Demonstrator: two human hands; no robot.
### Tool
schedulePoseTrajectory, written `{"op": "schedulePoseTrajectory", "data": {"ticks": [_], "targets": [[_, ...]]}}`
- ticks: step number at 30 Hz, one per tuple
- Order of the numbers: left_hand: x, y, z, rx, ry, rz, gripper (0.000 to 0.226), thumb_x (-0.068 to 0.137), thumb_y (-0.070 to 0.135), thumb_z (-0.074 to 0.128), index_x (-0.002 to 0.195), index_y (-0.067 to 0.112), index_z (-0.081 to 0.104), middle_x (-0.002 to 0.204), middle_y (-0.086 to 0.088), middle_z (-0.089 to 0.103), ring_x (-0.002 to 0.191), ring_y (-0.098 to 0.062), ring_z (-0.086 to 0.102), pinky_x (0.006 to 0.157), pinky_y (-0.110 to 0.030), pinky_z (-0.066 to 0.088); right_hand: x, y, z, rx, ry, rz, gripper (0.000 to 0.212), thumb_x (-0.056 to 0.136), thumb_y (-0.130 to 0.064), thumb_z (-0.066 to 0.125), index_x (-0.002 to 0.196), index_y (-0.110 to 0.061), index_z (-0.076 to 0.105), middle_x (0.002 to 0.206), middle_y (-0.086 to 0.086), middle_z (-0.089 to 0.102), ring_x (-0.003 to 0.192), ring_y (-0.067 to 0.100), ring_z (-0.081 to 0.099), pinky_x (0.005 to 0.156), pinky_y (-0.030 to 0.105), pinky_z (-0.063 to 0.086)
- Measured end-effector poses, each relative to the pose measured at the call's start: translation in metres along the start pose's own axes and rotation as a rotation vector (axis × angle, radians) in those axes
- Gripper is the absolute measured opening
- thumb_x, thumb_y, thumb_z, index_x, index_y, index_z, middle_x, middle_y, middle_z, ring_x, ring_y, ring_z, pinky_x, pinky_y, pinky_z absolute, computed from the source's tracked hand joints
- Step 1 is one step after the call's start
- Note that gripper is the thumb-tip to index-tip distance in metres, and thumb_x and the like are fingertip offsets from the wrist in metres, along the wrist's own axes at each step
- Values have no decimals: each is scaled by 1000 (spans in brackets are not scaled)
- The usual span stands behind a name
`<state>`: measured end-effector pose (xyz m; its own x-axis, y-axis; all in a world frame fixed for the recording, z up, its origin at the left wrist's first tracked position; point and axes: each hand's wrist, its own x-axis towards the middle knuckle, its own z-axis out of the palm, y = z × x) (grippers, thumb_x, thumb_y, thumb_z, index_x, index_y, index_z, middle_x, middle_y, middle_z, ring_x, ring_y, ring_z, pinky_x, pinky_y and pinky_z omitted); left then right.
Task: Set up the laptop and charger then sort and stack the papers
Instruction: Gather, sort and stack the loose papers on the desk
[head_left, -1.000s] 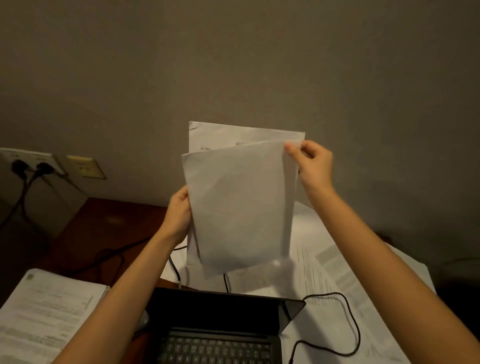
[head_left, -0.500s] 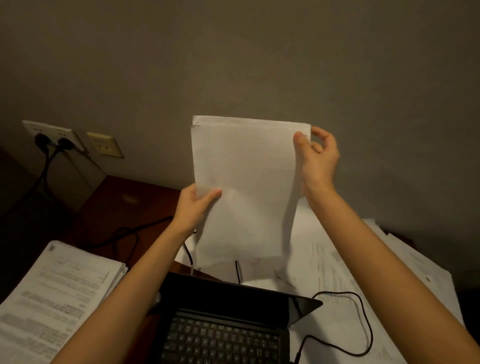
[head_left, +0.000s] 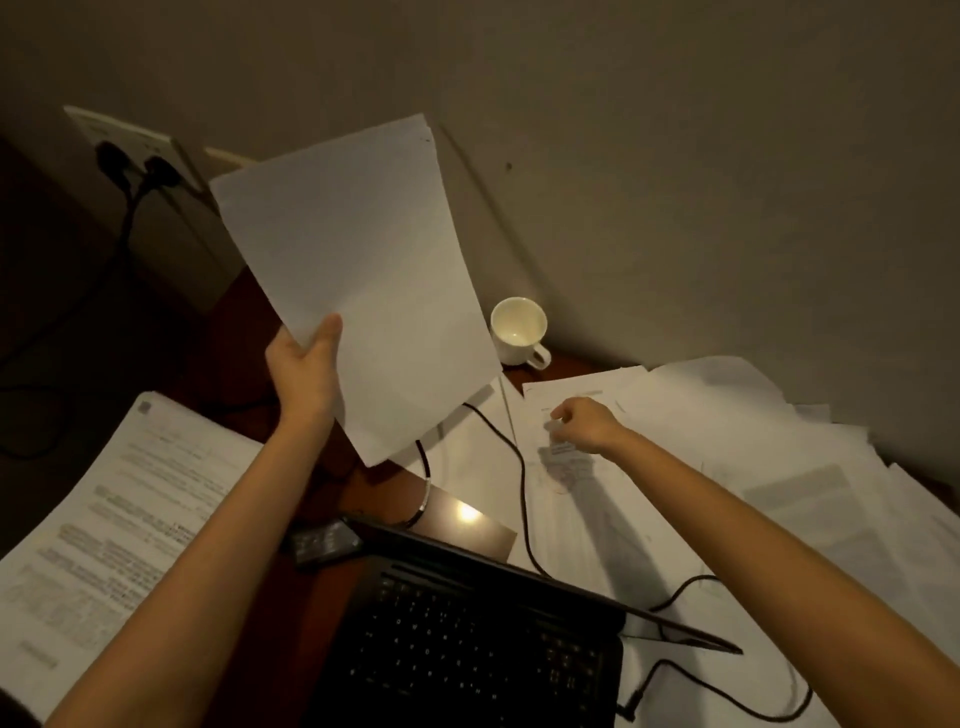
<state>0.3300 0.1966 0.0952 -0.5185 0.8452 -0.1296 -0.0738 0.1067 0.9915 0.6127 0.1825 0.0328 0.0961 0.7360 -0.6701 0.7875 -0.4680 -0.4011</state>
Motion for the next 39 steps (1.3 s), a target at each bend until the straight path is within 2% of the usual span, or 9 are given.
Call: {"op": "schedulePoseTrajectory", "data": {"ticks": [6, 10, 13, 16, 20, 24, 30, 34, 39], "targets": [[9, -34, -9, 103, -4, -54, 32, 93, 7, 58, 123, -1, 57, 104, 2, 64, 87, 1, 63, 77, -14, 52, 50, -5, 18, -327, 133, -132, 42, 86, -8, 63, 126, -9, 52, 127, 12, 52, 114, 28, 53, 93, 33, 45], [10, -50, -11, 126, 11, -101, 35, 93, 9, 59, 126, 0, 56, 114, -7, 64, 96, -8, 63, 84, -18, 53, 70, -14, 27, -270, 258, -190, 39, 86, -35, 65, 117, -12, 58, 122, 9, 55, 110, 26, 51, 89, 37, 45], [9, -56, -10, 138, 11, -123, 32, 93, 9, 58, 124, 0, 57, 115, -8, 63, 95, -8, 63, 86, -20, 52, 78, -19, 42, -446, 338, -172, 53, 83, -59, 55, 111, -14, 58, 120, 9, 55, 112, 26, 46, 89, 38, 41], [9, -55, -7, 140, 8, -122, 28, 93, 5, 58, 120, 1, 58, 107, -3, 63, 85, 2, 62, 74, -12, 51, 79, -19, 52, -493, 434, -129, 49, 85, -56, 53, 114, -16, 58, 122, 11, 50, 115, 27, 41, 92, 38, 37], [7, -48, -4, 125, -21, -122, 26, 93, 4, 56, 119, 0, 57, 98, 5, 63, 80, 5, 64, 73, -11, 51, 73, -22, 51, -354, 529, -92, 26, 90, -36, 55, 99, -15, 66, 117, 9, 52, 111, 24, 43, 91, 35, 35], [3, -39, -7, 108, -38, -105, 26, 94, 5, 56, 119, 5, 57, 97, 8, 62, 82, 5, 63, 73, -11, 51, 52, -22, 29, -208, 679, -228, 25, 89, -29, 53, 91, -10, 69, 103, 9, 58, 100, 24, 48, 88, 36, 35], [-4, -20, -14, 53, -49, -45, 28, 93, 5, 56, 122, 5, 57, 99, 8, 62, 83, 4, 62, 70, -10, 50, -4, -26, -27, 324, 866, -344, 22, 86, -14, 49, 69, 0, 48, 67, 7, 48, 60, 19, 42, 56, 32, 34], [-10, -9, -9, 55, -74, -28, 29, 93, 6, 57, 122, 6, 58, 105, 1, 64, 91, -4, 63, 77, -15, 53, -41, -39, -57, 600, 872, -418, 26, 94, -8, 39, 69, -13, 33, 60, -4, 30, 52, 4, 25, 51, 24, 24], [-18, 8, -1, 190, -157, 32, 30, 94, 9, 56, 123, 5, 58, 110, -5, 62, 101, -17, 59, 86, -29, 48, -91, -55, -69, 649, 707, -583, 30, 94, -6, 45, 67, -16, 37, 64, -2, 38, 56, 1, 32, 52, 17, 29]]}}
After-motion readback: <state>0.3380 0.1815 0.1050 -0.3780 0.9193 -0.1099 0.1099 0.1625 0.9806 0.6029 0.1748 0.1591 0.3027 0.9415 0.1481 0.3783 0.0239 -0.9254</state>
